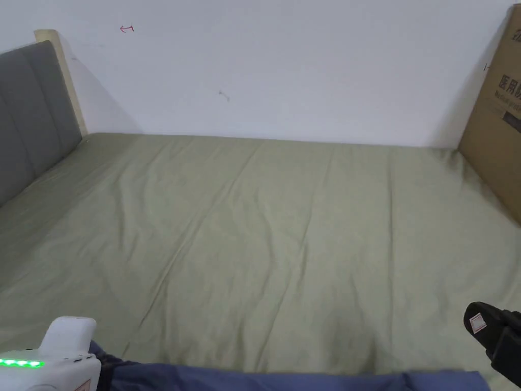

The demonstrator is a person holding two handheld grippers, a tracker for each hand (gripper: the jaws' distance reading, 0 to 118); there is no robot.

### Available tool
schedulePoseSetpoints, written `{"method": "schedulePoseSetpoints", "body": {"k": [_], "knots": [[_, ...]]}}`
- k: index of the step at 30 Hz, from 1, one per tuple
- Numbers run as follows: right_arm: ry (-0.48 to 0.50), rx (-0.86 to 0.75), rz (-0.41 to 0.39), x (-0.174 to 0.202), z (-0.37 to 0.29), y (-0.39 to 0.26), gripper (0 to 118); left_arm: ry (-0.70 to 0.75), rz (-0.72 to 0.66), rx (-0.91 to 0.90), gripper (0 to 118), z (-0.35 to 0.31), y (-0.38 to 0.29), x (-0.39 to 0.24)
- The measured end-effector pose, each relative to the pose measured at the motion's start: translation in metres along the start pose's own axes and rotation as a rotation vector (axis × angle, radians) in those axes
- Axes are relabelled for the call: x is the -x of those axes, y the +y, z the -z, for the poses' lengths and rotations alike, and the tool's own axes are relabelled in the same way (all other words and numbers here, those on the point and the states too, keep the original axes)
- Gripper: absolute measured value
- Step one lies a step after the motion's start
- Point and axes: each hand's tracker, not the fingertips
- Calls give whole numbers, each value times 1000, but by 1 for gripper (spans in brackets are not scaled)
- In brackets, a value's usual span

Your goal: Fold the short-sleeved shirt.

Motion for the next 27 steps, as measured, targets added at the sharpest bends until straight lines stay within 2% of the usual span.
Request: {"method": "schedulePoseSetpoints", "body": {"k": [3, 5, 9, 10, 11, 12, 13, 14, 15, 16, 17, 18, 21, 23, 24, 25, 26, 27], "knots": [[6, -4, -1, -9, -6, -3, 1, -334, -248, 56, 8, -12, 9, -15], [7, -4, 0, -15, -10, -4, 1, -523, -350, 83, 8, -15, 20, -43], [8, -25, 21, -23, -24, -5, 2, -691, -251, 142, 9, -2, 40, -125], [5, -27, 25, -26, -27, -5, 2, -715, -234, 158, 15, 5, 42, -148], [0, -27, 24, -30, -29, -5, 2, -729, -215, 184, 27, 14, 43, -168], [-5, -25, 22, -33, -31, -6, 2, -733, -216, 203, 45, 23, 43, -183], [-15, -18, 19, -34, -32, -6, 2, -757, -235, 226, 45, 33, 42, -195], [-27, -12, 17, -37, -34, -7, 2, -833, -286, 245, 51, 46, 40, -205], [-31, -10, 21, -40, -35, -8, 2, -913, -300, 255, 67, 56, 37, -210], [-35, -7, 28, -43, -36, -9, 2, -932, -314, 289, 97, 64, 33, -214], [-39, -4, 39, -44, -37, -9, 2, -912, -335, 319, 111, 69, 29, -218], [-43, -2, 50, -47, -38, -10, 2, -902, -344, 324, 116, 70, 26, -217], [-41, -5, 83, -52, -41, -9, 2, -886, -362, 297, 113, 57, 25, -200], [-42, -10, 87, -54, -42, -8, 2, -887, -356, 212, 112, 33, 29, -180], [-43, -11, 85, -55, -42, -7, 2, -873, -336, 147, 108, 19, 32, -168], [-43, -12, 78, -54, -42, -6, 2, -855, -309, 81, 90, 4, 33, -159], [-43, -12, 68, -53, -42, -6, 2, -823, -278, 29, 58, -10, 32, -151], [-44, -13, 60, -53, -42, -5, 2, -801, -244, 7, 12, -18, 31, -149]]}}
